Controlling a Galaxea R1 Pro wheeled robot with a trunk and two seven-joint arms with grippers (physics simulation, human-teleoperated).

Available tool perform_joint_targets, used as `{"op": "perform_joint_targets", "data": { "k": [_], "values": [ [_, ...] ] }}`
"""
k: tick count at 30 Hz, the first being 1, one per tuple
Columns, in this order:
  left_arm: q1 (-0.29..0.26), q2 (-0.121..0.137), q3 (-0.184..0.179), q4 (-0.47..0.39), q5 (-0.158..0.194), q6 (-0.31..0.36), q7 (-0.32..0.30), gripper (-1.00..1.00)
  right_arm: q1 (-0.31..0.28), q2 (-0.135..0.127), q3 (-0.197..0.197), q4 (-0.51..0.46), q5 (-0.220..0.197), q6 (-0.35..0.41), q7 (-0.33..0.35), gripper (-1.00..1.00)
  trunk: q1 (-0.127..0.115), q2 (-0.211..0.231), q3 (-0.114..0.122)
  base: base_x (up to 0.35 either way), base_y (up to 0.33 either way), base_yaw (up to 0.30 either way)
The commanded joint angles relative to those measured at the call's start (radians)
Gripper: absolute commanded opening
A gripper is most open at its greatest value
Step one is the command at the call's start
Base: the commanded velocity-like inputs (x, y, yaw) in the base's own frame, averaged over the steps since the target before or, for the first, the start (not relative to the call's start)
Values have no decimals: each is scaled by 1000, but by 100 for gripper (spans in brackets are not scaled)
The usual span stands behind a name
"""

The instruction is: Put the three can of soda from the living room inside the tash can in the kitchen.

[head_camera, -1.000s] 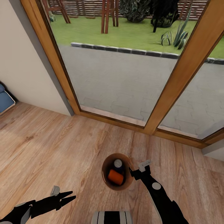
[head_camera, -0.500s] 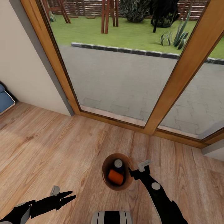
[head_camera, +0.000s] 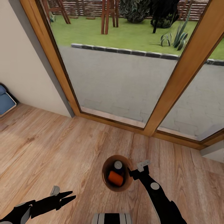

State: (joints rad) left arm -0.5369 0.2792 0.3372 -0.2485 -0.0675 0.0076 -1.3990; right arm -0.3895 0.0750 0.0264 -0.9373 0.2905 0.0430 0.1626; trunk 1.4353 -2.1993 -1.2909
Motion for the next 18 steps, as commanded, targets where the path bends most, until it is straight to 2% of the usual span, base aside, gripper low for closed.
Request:
{"op": "perform_joint_targets", "data": {
  "k": [1, 18],
  "values": [
    [0, 0, 0, 0, 0, 0, 0, 100, 0, 0, 0, 0, 0, 0, 0, 100, -4, 7, 3, 0, 0, 0],
    [0, 0, -1, 0, 0, 1, 0, 100, 1, 0, 0, 0, 1, 0, 0, 100, -69, 126, 57, 0, 0, 0]
  ]
}}
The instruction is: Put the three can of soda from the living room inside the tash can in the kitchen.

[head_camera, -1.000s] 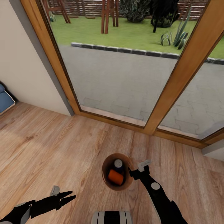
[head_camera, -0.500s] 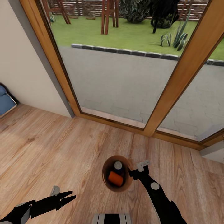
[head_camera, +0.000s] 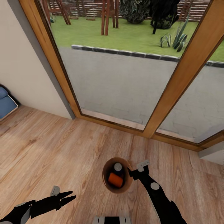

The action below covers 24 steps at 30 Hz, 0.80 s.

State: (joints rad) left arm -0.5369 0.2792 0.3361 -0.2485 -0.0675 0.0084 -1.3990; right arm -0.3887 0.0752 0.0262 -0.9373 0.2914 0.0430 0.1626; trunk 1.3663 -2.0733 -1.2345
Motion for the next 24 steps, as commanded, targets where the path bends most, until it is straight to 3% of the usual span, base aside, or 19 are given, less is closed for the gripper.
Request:
{"op": "perform_joint_targets", "data": {
  "k": [1, 24],
  "values": [
    [0, 0, 0, 0, 0, 0, 0, 100, 0, 0, 0, 0, 0, 0, 0, 100, -4, 7, 3, 0, 0, 0],
    [0, -1, -2, 0, 0, 1, 0, 100, -1, 0, 0, 0, 0, 0, 0, 100, -92, 168, 75, 0, 0, 0]
  ]
}}
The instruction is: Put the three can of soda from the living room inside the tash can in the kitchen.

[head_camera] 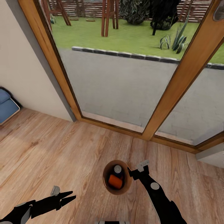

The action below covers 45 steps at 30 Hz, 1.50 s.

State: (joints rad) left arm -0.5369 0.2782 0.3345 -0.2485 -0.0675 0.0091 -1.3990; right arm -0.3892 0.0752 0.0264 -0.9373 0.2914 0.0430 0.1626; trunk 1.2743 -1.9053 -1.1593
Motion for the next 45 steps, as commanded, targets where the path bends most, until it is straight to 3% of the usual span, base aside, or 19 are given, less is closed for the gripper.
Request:
{"op": "perform_joint_targets", "data": {
  "k": [1, 45],
  "values": [
    [0, 0, 0, 0, 0, 0, 0, 100, 0, 0, 0, 0, 0, 0, 0, 100, -4, 7, 3, 0, 0, 0],
    [0, -1, -1, 0, -1, 0, 0, 100, 0, 0, 1, 0, 1, 2, 1, 100, -173, 315, 141, 0, 0, 0]
  ]
}}
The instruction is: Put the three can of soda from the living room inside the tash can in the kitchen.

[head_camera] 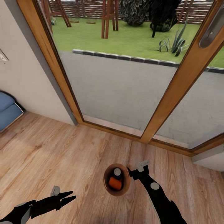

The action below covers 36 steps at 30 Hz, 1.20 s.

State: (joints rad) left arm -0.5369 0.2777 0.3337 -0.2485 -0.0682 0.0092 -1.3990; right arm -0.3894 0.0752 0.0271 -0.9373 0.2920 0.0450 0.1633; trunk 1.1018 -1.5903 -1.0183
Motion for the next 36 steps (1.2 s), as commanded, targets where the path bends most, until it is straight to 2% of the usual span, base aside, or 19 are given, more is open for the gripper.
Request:
{"op": "perform_joint_targets", "data": {
  "k": [1, 36],
  "values": [
    [0, 0, 0, 0, 0, 0, 0, 100, 0, 0, 0, 0, 0, 0, 0, 100, -4, 7, 3, 0, 0, 0],
    [0, 0, 1, 1, 0, 0, 0, 100, 0, 0, 1, 0, 2, 1, 1, 100, -138, 252, 113, 0, 0, 0]
  ]
}}
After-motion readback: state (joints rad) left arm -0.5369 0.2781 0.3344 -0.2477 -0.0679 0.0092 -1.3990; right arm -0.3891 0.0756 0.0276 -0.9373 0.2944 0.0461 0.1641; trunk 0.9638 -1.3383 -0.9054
